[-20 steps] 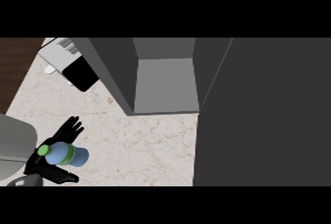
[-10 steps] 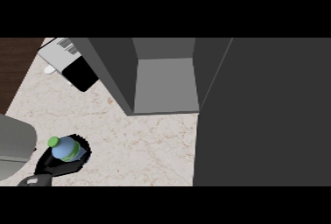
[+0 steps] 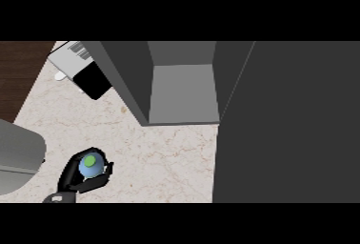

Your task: Pick up the bottled water, place it into the cabinet and close the cabinet

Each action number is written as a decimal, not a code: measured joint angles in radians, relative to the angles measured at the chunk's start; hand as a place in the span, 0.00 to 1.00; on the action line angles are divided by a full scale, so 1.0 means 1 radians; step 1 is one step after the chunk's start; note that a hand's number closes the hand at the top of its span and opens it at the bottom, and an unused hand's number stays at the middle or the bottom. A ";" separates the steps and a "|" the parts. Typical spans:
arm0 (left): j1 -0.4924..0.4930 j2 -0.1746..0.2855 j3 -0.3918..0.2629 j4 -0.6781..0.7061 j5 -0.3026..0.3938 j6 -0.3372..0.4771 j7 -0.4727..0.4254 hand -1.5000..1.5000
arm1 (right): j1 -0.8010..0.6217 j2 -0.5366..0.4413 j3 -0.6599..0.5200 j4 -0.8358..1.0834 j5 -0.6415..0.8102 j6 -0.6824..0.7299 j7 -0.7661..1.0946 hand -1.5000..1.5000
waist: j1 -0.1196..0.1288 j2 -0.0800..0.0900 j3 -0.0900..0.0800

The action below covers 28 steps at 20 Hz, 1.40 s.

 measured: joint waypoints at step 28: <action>-0.249 -0.202 -0.477 -0.290 0.453 0.399 0.429 1.00 | 0.037 -0.095 -0.050 0.001 -0.012 -0.048 -0.078 0.00 | -0.004 0.003 -0.011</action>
